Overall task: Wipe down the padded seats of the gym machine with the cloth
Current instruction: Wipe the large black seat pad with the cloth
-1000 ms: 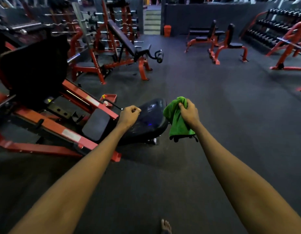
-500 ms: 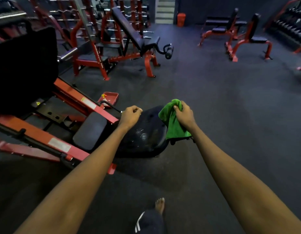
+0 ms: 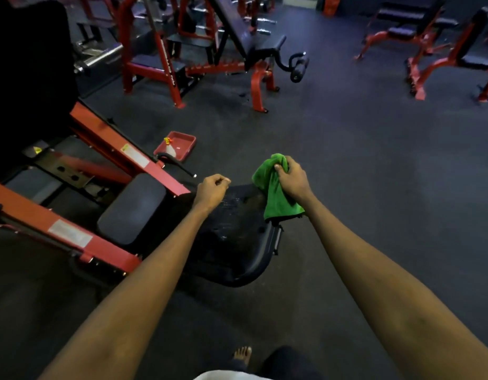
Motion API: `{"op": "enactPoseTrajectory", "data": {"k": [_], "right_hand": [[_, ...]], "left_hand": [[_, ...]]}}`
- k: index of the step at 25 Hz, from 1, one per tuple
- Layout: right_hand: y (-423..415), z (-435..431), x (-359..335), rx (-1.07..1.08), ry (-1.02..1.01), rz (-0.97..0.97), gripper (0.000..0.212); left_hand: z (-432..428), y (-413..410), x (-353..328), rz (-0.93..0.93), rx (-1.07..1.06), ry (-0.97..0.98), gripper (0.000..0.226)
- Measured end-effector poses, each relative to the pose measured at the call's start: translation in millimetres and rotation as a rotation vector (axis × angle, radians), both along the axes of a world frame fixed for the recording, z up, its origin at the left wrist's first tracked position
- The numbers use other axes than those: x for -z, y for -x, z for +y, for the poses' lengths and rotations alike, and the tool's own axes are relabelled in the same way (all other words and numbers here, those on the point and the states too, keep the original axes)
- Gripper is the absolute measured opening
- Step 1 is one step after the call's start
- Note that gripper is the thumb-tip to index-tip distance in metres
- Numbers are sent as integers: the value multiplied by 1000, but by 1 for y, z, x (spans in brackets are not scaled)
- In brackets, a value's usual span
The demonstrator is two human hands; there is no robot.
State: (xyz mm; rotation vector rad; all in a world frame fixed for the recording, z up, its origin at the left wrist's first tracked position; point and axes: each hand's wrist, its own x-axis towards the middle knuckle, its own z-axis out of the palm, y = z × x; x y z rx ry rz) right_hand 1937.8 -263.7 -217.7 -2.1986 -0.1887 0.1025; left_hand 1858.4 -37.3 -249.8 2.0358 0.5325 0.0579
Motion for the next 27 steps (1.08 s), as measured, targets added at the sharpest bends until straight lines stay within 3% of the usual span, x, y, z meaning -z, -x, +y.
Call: {"op": "enactPoseTrajectory", "data": {"k": [7,10,13,27], "right_hand": [[-130,36,36,-241,21,41,30],[-178,58,46,-375,28,68,32],[-207,82,51,-517,47,81,32],[-211,232,93,-1162,214,113,32]], "left_hand": [[20,-78,35,70,-253,-5,18],[18,-101,43,101,-377,13,30],[11,-107,42,131,-459,19,22],[38,-68,72,171,-964,-13,21]]}}
